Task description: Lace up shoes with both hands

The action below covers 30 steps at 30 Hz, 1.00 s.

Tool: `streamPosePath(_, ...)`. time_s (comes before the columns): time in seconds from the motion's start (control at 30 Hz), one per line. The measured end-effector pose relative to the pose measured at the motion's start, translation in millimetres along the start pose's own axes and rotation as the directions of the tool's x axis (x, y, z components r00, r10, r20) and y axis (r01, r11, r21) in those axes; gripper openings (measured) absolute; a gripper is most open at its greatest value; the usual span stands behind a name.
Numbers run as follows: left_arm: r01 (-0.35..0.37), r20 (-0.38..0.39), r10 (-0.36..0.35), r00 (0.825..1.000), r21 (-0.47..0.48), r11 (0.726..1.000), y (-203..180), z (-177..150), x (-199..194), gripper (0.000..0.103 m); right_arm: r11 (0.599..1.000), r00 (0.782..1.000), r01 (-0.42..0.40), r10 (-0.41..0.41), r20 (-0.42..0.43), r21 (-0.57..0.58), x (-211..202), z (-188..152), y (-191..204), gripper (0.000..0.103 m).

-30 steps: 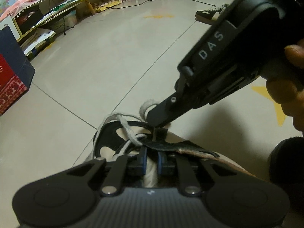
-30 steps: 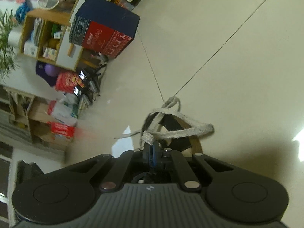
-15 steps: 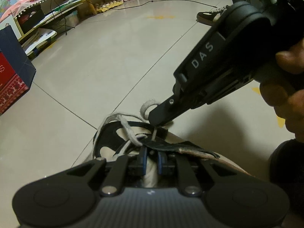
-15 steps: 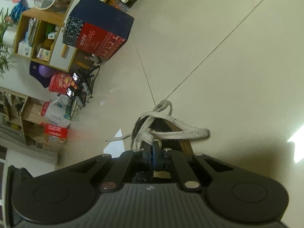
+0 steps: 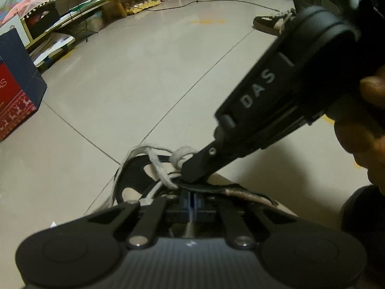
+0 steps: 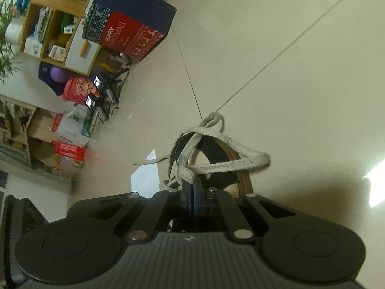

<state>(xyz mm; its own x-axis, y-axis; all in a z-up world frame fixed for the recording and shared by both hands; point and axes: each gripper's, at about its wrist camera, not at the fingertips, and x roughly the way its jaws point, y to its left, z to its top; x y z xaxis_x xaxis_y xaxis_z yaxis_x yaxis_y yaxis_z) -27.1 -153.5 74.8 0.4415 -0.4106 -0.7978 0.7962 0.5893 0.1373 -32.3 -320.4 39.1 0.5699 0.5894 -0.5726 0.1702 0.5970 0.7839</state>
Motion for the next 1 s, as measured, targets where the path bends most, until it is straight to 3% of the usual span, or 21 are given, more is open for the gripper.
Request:
streamPosePath(0.13,-0.011,-0.011,0.011,1.000,-0.002,1.000,-1,-1,0,0.002,0.998,0.999,-0.054,0.054,0.007,0.027,-20,-2,-8,0.008)
streamPosePath(0.23,-0.001,-0.015,0.001,1.000,-0.008,1.000,2,0,1,0.002,0.988,0.999,-0.028,0.023,-0.035,-0.153,-39,-17,2,0.008)
streamPosePath(0.33,0.010,-0.025,-0.011,1.000,-0.021,1.000,6,2,2,0.002,0.911,0.994,0.044,-0.080,-0.071,-0.410,-49,-39,21,0.012)
streamPosePath(0.37,0.009,-0.029,-0.009,1.000,-0.017,1.000,5,3,2,0.002,0.875,0.991,0.066,-0.112,-0.068,-0.479,-50,-47,28,0.018)
streamPosePath(0.4,0.006,-0.032,-0.007,0.999,-0.016,1.000,4,3,3,0.002,0.833,0.988,0.086,-0.143,-0.063,-0.546,-51,-54,36,0.034)
streamPosePath(0.43,0.004,-0.037,-0.004,0.999,-0.016,1.000,3,2,2,0.002,0.802,0.986,0.094,-0.155,-0.054,-0.589,-50,-58,42,0.041)
streamPosePath(0.57,0.002,-0.053,-0.003,0.999,-0.013,1.000,1,3,2,0.002,0.713,0.980,0.120,-0.196,-0.032,-0.691,-30,-67,63,0.040)
streamPosePath(0.67,-0.003,-0.062,0.003,0.998,-0.004,1.000,0,3,2,0.002,0.687,0.968,0.176,-0.251,-0.003,-0.705,-12,-67,64,0.034)
streamPosePath(0.73,-0.011,-0.069,0.010,0.998,-0.010,1.000,1,3,1,0.002,0.719,0.967,0.196,-0.255,0.009,-0.667,-9,-68,63,0.021)
streamPosePath(0.9,-0.026,-0.094,0.021,0.995,-0.047,0.999,0,6,-6,0.002,0.836,0.968,0.227,-0.251,0.020,-0.499,-19,-63,48,0.009)
streamPosePath(1.0,-0.023,-0.096,0.015,0.995,-0.085,0.996,3,4,-13,0.002,0.839,0.966,0.237,-0.259,0.024,-0.490,-22,-62,47,0.007)
